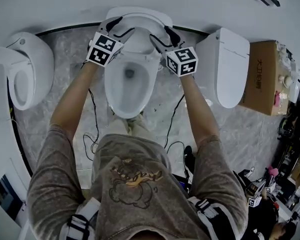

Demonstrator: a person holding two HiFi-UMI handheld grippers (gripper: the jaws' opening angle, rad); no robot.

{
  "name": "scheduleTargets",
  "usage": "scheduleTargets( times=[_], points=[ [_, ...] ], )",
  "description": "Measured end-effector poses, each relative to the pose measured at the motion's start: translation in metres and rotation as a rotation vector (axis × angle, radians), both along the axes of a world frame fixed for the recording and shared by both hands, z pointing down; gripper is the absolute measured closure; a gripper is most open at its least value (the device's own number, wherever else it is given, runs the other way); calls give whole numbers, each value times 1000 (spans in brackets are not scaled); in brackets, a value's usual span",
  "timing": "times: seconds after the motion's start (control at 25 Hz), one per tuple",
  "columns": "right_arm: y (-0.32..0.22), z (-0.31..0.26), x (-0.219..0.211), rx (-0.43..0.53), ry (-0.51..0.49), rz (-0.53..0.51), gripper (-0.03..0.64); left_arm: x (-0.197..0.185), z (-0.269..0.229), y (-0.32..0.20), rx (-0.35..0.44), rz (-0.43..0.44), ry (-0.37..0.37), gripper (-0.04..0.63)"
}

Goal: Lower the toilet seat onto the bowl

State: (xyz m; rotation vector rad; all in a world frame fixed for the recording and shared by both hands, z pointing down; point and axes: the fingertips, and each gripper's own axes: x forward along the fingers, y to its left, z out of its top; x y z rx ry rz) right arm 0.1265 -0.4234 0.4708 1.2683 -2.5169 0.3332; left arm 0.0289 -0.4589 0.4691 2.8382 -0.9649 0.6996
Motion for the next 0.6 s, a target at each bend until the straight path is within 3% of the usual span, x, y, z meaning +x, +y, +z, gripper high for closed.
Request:
scheduleTargets(
  times=[0.28,0.6],
  points=[
    [-40,44,6,-25,63,-15,342,8,51,-38,-47,40,-98,350],
    [-55,50,8,-63,52,-15,345,5,67,-46,-45,78,-131,383]
  ],
)
